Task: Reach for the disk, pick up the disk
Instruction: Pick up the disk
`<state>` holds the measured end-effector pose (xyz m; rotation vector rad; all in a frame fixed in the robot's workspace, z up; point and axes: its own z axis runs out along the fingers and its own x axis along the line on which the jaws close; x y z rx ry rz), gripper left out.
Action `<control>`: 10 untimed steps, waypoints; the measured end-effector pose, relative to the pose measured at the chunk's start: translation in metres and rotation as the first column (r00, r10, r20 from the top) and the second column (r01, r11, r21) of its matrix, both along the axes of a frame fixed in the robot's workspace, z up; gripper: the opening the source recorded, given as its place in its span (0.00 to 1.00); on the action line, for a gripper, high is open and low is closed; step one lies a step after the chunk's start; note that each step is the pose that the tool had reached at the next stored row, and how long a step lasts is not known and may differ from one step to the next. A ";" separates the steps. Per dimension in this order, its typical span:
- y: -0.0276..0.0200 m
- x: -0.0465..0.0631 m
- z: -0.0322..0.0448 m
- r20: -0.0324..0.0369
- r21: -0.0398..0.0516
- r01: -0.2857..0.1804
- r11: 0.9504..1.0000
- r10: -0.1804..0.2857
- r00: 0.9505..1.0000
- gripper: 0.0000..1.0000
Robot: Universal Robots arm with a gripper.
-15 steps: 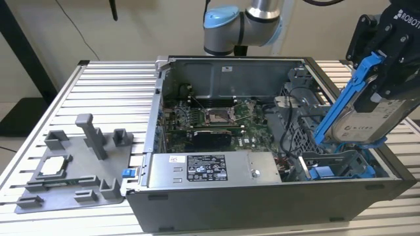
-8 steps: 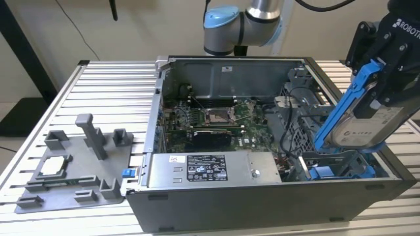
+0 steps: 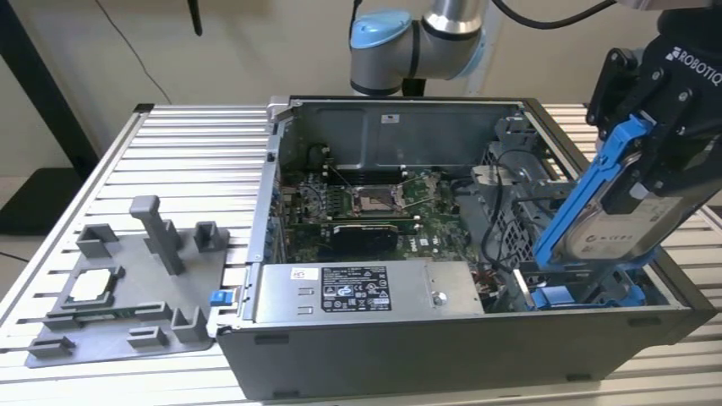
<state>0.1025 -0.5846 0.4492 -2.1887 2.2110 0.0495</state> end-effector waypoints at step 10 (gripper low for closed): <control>-0.0006 0.000 -0.0027 0.000 0.000 -0.019 1.000 0.019 1.000 0.00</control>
